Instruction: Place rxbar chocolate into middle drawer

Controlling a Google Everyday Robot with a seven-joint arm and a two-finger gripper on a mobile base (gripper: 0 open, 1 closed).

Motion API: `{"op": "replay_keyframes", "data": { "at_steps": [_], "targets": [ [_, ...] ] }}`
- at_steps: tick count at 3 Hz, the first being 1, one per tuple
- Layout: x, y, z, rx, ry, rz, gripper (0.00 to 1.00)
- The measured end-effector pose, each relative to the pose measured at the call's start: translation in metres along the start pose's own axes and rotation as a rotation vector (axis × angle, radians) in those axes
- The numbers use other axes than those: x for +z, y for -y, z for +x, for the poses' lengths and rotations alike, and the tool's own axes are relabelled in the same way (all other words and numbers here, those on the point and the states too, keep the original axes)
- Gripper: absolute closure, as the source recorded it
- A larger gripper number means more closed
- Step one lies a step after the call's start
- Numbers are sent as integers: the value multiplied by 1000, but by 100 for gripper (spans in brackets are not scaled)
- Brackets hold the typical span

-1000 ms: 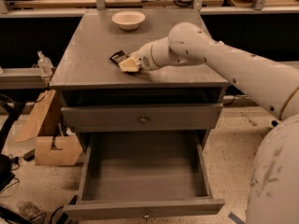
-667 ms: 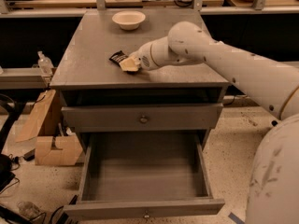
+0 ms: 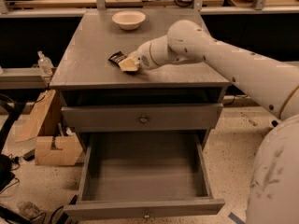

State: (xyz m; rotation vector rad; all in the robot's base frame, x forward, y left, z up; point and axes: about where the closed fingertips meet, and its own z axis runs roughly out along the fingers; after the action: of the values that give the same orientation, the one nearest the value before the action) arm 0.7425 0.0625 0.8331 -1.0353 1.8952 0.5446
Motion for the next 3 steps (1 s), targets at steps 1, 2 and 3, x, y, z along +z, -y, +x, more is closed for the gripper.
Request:
{"op": "replay_keyframes", "data": {
  "at_steps": [1,2,3],
  "targets": [
    [-30,-6,-24,-65,50,-8,100],
    [-75,-15,-43,-144,108,9,100],
    [-120,-27,-27,-200,128,14,100]
  ]
}}
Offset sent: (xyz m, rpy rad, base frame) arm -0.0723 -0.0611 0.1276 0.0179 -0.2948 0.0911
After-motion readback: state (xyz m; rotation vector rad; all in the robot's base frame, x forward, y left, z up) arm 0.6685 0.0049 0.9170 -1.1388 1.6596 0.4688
